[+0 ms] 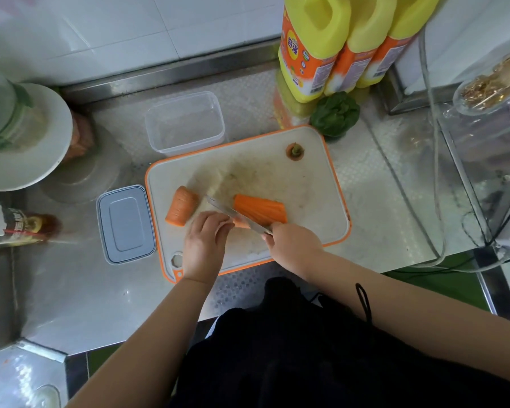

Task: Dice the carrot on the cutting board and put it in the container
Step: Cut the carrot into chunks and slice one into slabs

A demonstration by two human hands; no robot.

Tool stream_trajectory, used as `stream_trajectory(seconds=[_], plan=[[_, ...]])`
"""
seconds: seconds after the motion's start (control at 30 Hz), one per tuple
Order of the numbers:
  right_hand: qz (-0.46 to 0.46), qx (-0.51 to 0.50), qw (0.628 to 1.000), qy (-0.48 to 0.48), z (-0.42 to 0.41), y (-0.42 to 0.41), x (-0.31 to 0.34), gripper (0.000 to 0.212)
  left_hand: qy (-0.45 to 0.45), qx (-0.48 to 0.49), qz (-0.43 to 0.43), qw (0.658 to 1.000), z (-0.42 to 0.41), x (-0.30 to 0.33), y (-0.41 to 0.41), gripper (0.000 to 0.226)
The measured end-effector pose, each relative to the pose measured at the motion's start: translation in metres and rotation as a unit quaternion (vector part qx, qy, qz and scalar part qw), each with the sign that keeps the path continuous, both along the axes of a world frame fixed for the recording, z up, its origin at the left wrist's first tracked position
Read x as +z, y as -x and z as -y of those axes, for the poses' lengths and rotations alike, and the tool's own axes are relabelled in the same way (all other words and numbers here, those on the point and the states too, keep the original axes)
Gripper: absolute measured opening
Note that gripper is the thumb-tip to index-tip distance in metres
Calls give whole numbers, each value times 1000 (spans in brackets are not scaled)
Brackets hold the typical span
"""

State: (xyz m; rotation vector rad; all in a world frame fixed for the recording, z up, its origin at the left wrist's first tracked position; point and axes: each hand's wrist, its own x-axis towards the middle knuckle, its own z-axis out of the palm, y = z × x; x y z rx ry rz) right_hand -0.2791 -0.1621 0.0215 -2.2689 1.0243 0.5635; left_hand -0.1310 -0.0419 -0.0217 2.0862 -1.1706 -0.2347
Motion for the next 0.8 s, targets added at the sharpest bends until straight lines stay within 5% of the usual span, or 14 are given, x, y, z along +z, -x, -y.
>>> stream_trajectory(seconds=[0.17, 0.53, 0.8], plan=[[0, -19, 1000, -21, 0, 1, 3, 28, -92, 33, -106, 990, 2, -13, 8, 13], [3, -19, 999, -25, -2, -1, 7, 30, -30, -30, -2, 999, 6, -23, 1, 11], [4, -5, 1000, -6, 4, 2, 23, 32, -23, -46, -2, 999, 4, -31, -5, 17]])
